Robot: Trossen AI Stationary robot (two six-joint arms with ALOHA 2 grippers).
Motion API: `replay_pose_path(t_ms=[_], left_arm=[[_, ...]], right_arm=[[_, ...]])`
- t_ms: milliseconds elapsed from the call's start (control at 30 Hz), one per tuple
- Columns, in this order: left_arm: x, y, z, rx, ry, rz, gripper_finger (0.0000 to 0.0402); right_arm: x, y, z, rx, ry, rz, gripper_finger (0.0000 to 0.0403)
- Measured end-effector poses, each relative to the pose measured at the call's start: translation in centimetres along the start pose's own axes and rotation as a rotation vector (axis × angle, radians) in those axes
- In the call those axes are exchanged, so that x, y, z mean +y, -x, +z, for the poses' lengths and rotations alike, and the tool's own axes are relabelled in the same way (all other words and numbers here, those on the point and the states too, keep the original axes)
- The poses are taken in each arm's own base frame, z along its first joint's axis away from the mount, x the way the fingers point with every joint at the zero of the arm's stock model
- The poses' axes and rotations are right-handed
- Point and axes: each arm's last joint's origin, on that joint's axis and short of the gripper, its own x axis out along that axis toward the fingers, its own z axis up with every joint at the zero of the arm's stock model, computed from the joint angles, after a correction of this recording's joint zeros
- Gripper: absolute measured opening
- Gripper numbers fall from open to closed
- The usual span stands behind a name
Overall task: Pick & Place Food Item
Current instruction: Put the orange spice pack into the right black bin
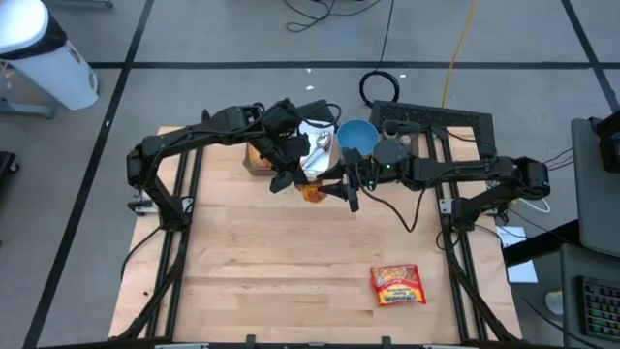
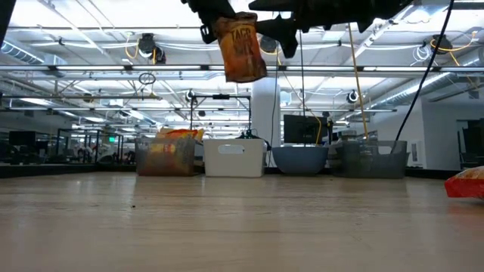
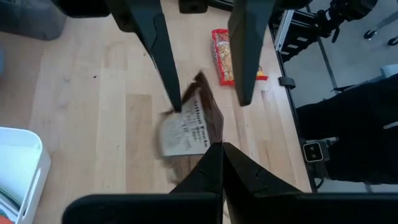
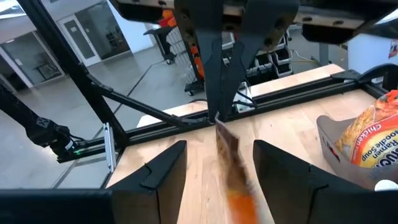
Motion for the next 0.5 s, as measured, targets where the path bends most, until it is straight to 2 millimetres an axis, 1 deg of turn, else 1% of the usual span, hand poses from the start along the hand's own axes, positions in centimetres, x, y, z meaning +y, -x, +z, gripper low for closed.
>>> replay_pose_path(t_ms=[200,500], left_arm=[[-0.01,0.01,0.03,-0.003,-0.007,0.0,0.0],[0.0,0.01,0.07,-0.007,-0.007,0.0,0.0]], right_arm=[[0.01,0.0,0.04,-0.005,0.002,0.002,0.0139],[0.01,0.0,0.05,-0.006,0.002,0.002,0.0049]])
